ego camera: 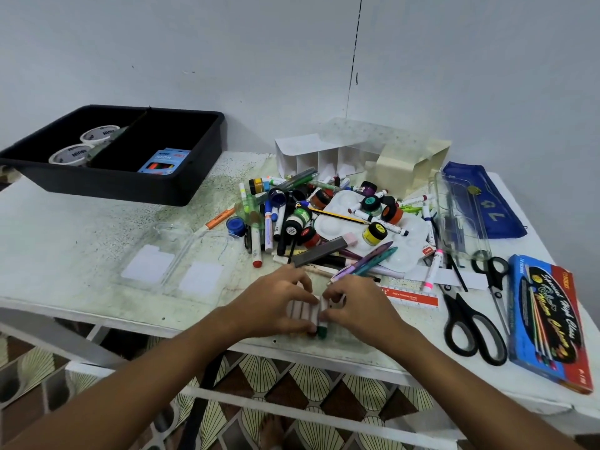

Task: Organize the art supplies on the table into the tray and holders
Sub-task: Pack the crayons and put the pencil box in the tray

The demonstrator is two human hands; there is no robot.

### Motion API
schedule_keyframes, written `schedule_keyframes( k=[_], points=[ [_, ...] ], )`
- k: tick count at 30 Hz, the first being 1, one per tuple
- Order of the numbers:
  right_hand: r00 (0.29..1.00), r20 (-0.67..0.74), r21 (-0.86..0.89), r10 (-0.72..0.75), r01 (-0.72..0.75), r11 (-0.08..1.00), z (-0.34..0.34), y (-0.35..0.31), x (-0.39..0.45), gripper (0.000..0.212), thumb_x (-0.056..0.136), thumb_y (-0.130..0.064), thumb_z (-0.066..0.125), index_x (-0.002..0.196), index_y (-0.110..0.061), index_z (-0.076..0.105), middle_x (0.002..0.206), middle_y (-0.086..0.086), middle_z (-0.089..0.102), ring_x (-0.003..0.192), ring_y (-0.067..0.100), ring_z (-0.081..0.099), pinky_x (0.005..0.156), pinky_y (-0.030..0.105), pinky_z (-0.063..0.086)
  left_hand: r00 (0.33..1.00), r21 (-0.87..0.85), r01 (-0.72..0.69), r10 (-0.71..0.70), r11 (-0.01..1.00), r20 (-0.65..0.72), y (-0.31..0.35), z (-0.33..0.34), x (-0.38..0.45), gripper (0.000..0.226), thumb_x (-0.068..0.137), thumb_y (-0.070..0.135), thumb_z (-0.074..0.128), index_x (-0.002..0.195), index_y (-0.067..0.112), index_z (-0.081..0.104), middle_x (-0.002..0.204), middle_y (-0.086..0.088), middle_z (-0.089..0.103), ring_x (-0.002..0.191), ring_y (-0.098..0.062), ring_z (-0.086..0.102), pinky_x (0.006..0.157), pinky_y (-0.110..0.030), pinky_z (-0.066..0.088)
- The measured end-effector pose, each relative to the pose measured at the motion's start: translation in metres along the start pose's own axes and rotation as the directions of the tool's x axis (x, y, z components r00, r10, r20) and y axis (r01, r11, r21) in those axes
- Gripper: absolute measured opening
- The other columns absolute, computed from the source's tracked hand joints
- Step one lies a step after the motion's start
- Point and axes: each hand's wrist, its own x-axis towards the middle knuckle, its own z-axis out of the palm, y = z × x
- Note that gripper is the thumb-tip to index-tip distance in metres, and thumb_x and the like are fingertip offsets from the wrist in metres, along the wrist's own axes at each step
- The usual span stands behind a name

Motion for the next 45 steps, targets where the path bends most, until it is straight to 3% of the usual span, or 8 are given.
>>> schedule_keyframes(
  k=[6,12,19,26,32,36,39,45],
  points=[
    [1.0,0.0,-0.079,-0.022,0.022,0.997,0.0,-0.002,0.0,0.031,0.078,-0.037,0.075,0.102,-0.018,0.074,0.089,-0.004,0.067,0.081,0.013,0.06,0.064,0.026,0.044,1.0,0.006,-0.017,0.017,1.0,-0.014,0.0,0.001,-0.001,0.047,0.076,0.053,0.072,0.109,0.019,0.073,0.109,0.003,0.06,0.104,-0.014,0.051,0.078,-0.037,0.05],
    [0.996,0.063,-0.2,-0.064,0.075,0.977,-0.009,-0.006,0.009,0.027,0.083,-0.038,0.069,0.105,-0.023,0.071,0.092,-0.009,0.058,0.091,0.012,0.059,0.067,0.024,0.039,0.999,-0.004,0.006,-0.006,1.0,-0.035,-0.003,0.0,-0.001,0.05,0.079,0.06,0.061,0.107,0.02,0.073,0.107,0.004,0.06,0.103,-0.01,0.049,0.08,-0.035,0.049],
    [0.997,0.029,-0.08,-0.076,0.078,0.994,-0.022,-0.019,0.044,0.018,0.086,-0.03,0.065,0.099,-0.019,0.07,0.088,-0.006,0.062,0.08,0.011,0.056,0.068,0.031,0.049,0.979,-0.045,0.113,-0.119,0.993,-0.168,-0.036,-0.028,-0.012,0.045,0.084,0.054,0.053,0.103,0.018,0.073,0.101,0.006,0.062,0.099,-0.009,0.052,0.081,-0.032,0.049],
    [0.988,-0.054,-0.002,-0.145,0.145,0.989,-0.019,-0.041,0.1,0.015,0.087,-0.022,0.065,0.099,-0.015,0.071,0.086,0.0,0.064,0.077,0.015,0.056,0.068,0.035,0.049,0.946,0.026,0.206,-0.192,0.978,-0.262,-0.097,-0.062,-0.006,0.038,0.081,0.044,0.06,0.105,0.017,0.073,0.105,0.003,0.066,0.103,-0.011,0.055,0.086,-0.031,0.048],
    [0.964,-0.164,-0.147,-0.211,0.188,0.971,-0.001,-0.051,0.161,0.021,0.09,-0.018,0.057,0.106,-0.013,0.07,0.102,0.004,0.064,0.097,0.021,0.057,0.078,0.034,0.047,0.979,0.144,0.141,-0.116,0.979,-0.17,-0.133,-0.078,0.021,0.044,0.079,0.038,0.06,0.114,0.012,0.069,0.122,-0.006,0.064,0.121,-0.027,0.053,0.102,-0.037,0.043],
    [0.976,-0.167,-0.281,-0.139,0.088,0.956,0.006,-0.055,0.198,0.033,0.089,-0.021,0.056,0.122,-0.017,0.063,0.122,0.004,0.059,0.114,0.024,0.05,0.088,0.035,0.047,0.996,0.232,0.093,-0.089,0.968,-0.029,-0.152,-0.077,0.038,0.058,0.086,0.053,0.043,0.131,0.022,0.058,0.146,-0.003,0.047,0.142,-0.026,0.029,0.115,-0.045,0.026],
    [0.988,-0.143,-0.375,-0.055,-0.003,0.927,0.009,-0.056,0.216,0.041,0.089,-0.035,0.059,0.128,-0.022,0.058,0.126,0.005,0.058,0.12,0.026,0.045,0.095,0.038,0.044,0.998,0.271,0.041,-0.054,0.962,0.042,-0.166,-0.078,0.04,0.066,0.087,0.062,0.027,0.13,0.024,0.059,0.143,0.001,0.05,0.141,-0.023,0.031,0.113,-0.044,0.026],
    [0.984,-0.177,-0.376,-0.023,-0.047,0.925,0.014,-0.056,0.23,0.033,0.085,-0.028,0.065,0.118,-0.024,0.065,0.115,0.004,0.063,0.111,0.026,0.052,0.089,0.037,0.046,0.998,0.259,-0.065,0.066,0.964,0.004,-0.187,-0.083,0.035,0.056,0.09,0.059,0.041,0.12,0.02,0.067,0.13,-0.002,0.061,0.132,-0.028,0.045,0.107,-0.043,0.039]
  ],
)
